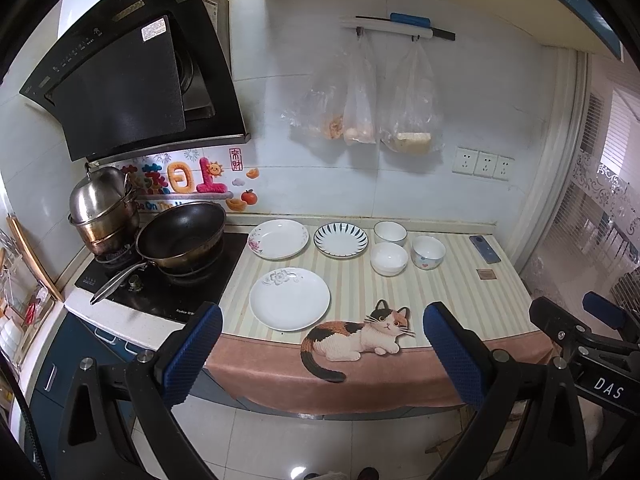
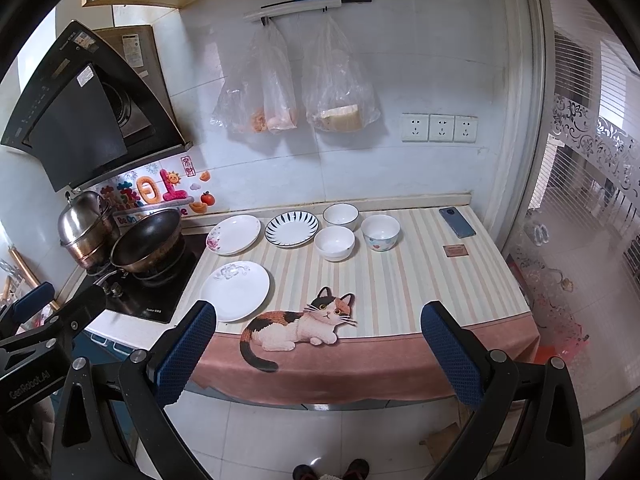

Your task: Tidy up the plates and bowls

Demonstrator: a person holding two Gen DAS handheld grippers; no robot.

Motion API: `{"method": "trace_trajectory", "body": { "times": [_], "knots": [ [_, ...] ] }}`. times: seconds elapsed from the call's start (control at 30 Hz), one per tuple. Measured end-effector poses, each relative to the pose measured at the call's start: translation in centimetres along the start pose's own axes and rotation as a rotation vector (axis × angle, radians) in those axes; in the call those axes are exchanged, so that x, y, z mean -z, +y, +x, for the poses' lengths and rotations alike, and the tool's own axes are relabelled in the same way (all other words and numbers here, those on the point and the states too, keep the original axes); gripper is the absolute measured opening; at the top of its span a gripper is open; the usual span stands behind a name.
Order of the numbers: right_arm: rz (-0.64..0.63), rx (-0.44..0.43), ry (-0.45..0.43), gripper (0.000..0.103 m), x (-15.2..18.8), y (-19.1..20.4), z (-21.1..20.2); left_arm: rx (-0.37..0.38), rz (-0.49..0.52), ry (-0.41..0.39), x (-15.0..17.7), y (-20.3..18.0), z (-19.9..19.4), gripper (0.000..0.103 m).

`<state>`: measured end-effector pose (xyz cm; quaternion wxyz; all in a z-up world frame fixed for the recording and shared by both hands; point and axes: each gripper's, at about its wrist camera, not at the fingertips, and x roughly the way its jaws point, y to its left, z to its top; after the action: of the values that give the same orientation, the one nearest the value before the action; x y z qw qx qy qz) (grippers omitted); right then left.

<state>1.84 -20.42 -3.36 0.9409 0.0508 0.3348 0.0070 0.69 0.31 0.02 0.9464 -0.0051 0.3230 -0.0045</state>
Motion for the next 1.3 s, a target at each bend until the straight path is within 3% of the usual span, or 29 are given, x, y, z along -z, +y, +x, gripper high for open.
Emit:
{"method": "trace_trajectory", "body": {
  "times": [1.03,1.3],
  "knots": [
    [-0.002,-0.036,0.0,0.103,0.1,-0.7,-0.2,-0.028,-0.012,-0.003,0.0,0.0,-0.1,0.103],
    [0.024,-0.108,-0.012,0.103,-0.7,-2.3,2.8,-0.077,-0.065,0.009,0.0,0.0,3.2,0.103]
  ]
}}
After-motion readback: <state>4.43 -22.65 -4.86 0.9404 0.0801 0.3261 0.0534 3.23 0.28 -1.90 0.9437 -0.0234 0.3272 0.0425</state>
